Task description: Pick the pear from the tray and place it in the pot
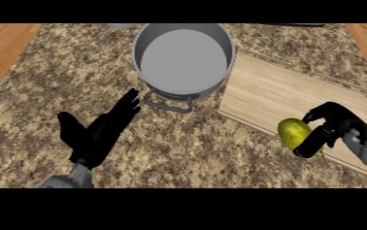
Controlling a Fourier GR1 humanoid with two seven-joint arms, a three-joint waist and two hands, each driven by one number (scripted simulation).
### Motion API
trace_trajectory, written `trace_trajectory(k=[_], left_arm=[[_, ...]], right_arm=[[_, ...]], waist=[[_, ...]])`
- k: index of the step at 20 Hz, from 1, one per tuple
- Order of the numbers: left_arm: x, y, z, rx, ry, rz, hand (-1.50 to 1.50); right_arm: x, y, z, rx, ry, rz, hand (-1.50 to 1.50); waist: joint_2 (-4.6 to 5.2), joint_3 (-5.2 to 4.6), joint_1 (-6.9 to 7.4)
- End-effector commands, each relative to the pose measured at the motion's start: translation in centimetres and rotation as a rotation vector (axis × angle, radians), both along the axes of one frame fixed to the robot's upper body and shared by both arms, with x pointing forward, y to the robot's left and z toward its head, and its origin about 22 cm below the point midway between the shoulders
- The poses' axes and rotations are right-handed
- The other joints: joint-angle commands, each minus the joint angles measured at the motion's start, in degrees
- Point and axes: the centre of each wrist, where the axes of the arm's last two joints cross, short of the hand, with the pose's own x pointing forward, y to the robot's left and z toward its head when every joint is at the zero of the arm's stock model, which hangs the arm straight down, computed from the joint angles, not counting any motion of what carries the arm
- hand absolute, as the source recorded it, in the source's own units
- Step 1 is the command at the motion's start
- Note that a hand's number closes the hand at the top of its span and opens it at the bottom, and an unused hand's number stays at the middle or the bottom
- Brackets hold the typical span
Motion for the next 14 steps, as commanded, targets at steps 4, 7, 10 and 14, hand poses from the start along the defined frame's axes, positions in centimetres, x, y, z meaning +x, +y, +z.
trace_trajectory(k=[4, 7, 10, 14], left_arm=[[-0.3, 0.9, -0.9, 0.009, 0.010, 0.038, 0.00], [-0.1, 1.9, 0.5, 0.024, 0.017, 0.051, 0.00], [-0.3, 0.8, -0.8, 0.003, 0.013, 0.091, 0.00], [-1.3, 1.4, -1.0, 0.003, 0.015, 0.093, 0.00]], right_arm=[[-1.7, 10.2, 0.8, -0.035, -0.401, 0.496, 1.50], [-1.2, 10.9, 2.0, -0.160, -0.523, 0.453, 1.50], [-1.4, 11.9, 5.6, -0.201, -0.655, 0.432, 1.50], [-3.2, 12.8, 9.2, -0.171, -0.808, 0.461, 1.50]], waist=[[0.10, 0.69, -2.26], [-0.15, 0.71, -3.26], [-0.31, 0.66, -4.74], [-0.39, 0.71, -5.17]])
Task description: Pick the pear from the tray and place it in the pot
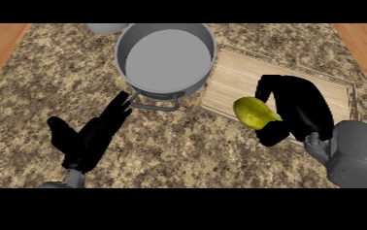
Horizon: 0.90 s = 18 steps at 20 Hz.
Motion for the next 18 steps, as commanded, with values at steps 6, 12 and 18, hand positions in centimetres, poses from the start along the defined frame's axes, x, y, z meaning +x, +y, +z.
trace_trajectory(k=[6, 12, 18], left_arm=[[-0.1, -0.9, 0.7, -0.014, -0.015, 0.002, 0.00], [0.2, -0.2, -0.2, 0.007, -0.030, -0.009, 0.00], [-0.5, -0.5, 0.5, -0.014, -0.033, -0.028, 0.00]], right_arm=[[-2.6, 3.3, 11.0, 0.133, -0.319, 0.040, 1.50], [-0.7, 5.6, 14.8, 0.265, -0.360, 0.042, 1.50], [3.4, 9.2, 15.8, 0.292, -0.357, -0.010, 1.50]], waist=[[0.43, 0.09, -0.01], [0.98, 0.05, 1.24], [1.19, 0.01, 2.78]])
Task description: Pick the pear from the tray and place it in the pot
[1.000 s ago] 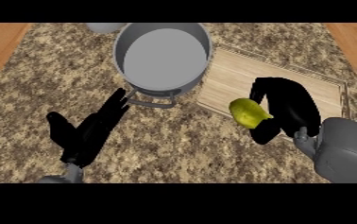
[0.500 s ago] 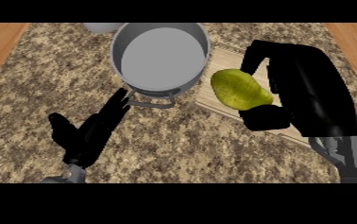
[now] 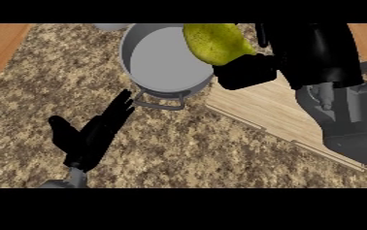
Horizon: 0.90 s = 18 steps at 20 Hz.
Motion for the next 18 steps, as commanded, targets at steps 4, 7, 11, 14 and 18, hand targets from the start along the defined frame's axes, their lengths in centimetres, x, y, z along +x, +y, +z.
trace_trajectory(k=[4, 7, 11, 14, 18], left_arm=[[0.7, -0.2, 0.3, -0.013, 0.002, -0.031, 0.00], [0.9, -1.0, -0.2, -0.016, -0.002, -0.041, 0.00], [1.1, -0.4, -0.7, 0.007, -0.012, -0.013, 0.00], [1.6, -1.2, 1.3, 0.008, -0.012, -0.052, 0.00], [0.7, -1.5, 0.7, 0.012, -0.013, -0.043, 0.00]], right_arm=[[4.9, 4.3, 1.7, 0.018, 0.088, -0.078, 1.50], [7.1, 4.6, 1.6, 0.028, 0.089, -0.034, 1.50], [9.8, 6.8, -1.1, 0.008, 0.115, -0.012, 1.50], [12.4, 6.3, -1.0, 0.008, 0.103, -0.020, 1.50], [13.3, 9.1, -3.7, -0.013, 0.111, -0.002, 1.50]], waist=[[0.49, -0.02, 0.98], [0.56, 0.02, 0.64], [0.91, -0.01, 1.48], [1.16, 0.03, 2.24], [1.08, 0.03, 2.43]])
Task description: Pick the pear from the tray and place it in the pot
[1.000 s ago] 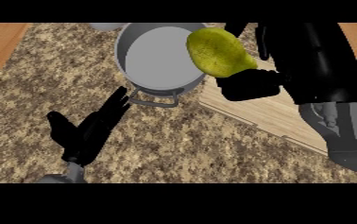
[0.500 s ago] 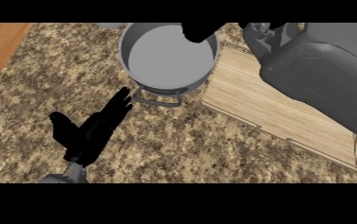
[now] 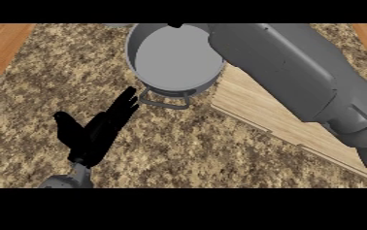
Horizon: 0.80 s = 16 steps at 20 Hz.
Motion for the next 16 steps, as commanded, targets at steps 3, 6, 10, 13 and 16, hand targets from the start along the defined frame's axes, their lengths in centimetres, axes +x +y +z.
trace_trajectory(k=[3, 6, 10, 13, 16], left_arm=[[0.5, -1.4, 1.0, -0.005, -0.020, -0.027, 0.00], [-0.3, -1.3, -0.5, 0.001, 0.000, -0.024, 0.00], [-0.7, -0.9, 0.1, -0.001, -0.026, -0.051, 0.00], [0.4, -1.0, -0.5, 0.002, -0.015, -0.044, 0.00], [0.1, -1.0, 0.3, -0.005, -0.039, -0.064, 0.00]], right_arm=[[2.3, 2.0, -4.5, 0.014, 0.003, 0.003, 1.50], [3.1, 1.5, -6.2, 0.048, 0.016, 0.022, 1.50], [3.4, 2.4, -7.1, 0.089, 0.033, 0.018, 1.50], [3.3, 3.4, -8.0, 0.045, 0.078, 0.043, 1.50], [3.8, 1.8, -9.6, 0.221, 0.102, -0.055, 1.50]], waist=[[0.58, 0.00, 1.11], [0.69, 0.01, 1.38], [0.88, -0.01, 2.41], [1.32, -0.07, 2.61], [1.61, 0.01, 3.60]])
